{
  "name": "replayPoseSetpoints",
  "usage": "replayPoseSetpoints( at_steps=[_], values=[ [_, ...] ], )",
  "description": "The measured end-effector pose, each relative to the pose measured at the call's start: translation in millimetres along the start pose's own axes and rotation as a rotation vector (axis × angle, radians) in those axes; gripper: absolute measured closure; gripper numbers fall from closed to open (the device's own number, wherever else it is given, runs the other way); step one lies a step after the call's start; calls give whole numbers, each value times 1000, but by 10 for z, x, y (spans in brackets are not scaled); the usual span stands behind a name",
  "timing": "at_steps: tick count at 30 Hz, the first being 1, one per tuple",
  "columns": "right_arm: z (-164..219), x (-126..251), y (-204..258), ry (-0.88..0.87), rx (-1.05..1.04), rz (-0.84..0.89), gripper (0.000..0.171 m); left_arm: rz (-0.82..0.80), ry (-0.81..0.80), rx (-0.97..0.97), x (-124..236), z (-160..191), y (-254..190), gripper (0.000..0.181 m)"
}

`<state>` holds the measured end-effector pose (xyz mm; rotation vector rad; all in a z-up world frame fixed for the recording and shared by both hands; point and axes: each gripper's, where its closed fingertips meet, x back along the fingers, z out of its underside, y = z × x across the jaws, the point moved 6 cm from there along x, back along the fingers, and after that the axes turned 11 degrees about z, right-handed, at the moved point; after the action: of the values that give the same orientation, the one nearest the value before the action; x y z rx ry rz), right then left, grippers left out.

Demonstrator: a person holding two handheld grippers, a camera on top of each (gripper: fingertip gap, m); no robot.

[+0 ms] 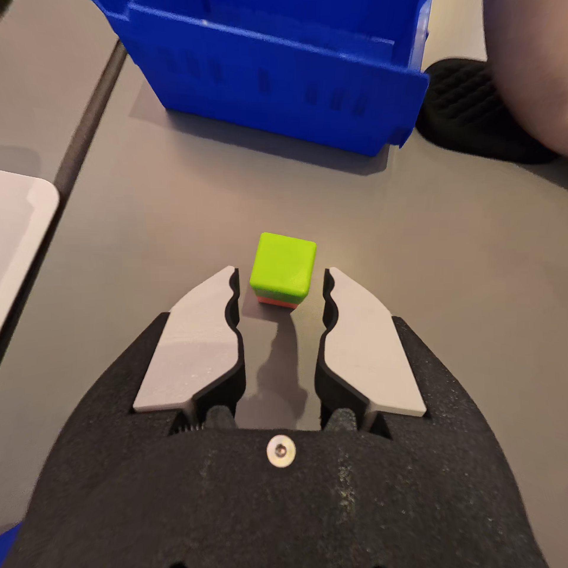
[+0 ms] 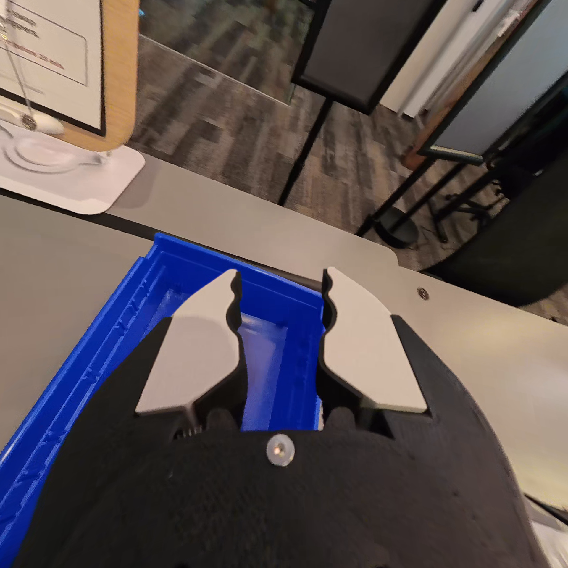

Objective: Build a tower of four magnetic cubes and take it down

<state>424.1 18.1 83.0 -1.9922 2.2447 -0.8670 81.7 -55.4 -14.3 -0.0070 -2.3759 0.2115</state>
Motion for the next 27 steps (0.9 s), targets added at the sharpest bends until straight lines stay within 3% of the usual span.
replayPoseSetpoints(
  at_steps=[8, 16, 19, 23, 27],
  values=[
    [-71, 29, 220, 29, 55, 5, 119, -217, -114, 17, 882, 84, -90, 129],
    [-81, -11, 388, 25, 55, -109, 117, -630, -48, 211, 2027, 822, 161, 140],
    [-60, -32, 443, 34, 67, -144, 117, -629, 67, 244, 2089, 1092, 308, 135],
    [-34, -62, 533, 38, 70, -216, 117, -471, 232, 156, 1877, 1286, 484, 130],
    [-50, -46, 614, 10, -5, -350, 116, -380, 284, 113, 1648, 1398, 753, 129]
  ],
)
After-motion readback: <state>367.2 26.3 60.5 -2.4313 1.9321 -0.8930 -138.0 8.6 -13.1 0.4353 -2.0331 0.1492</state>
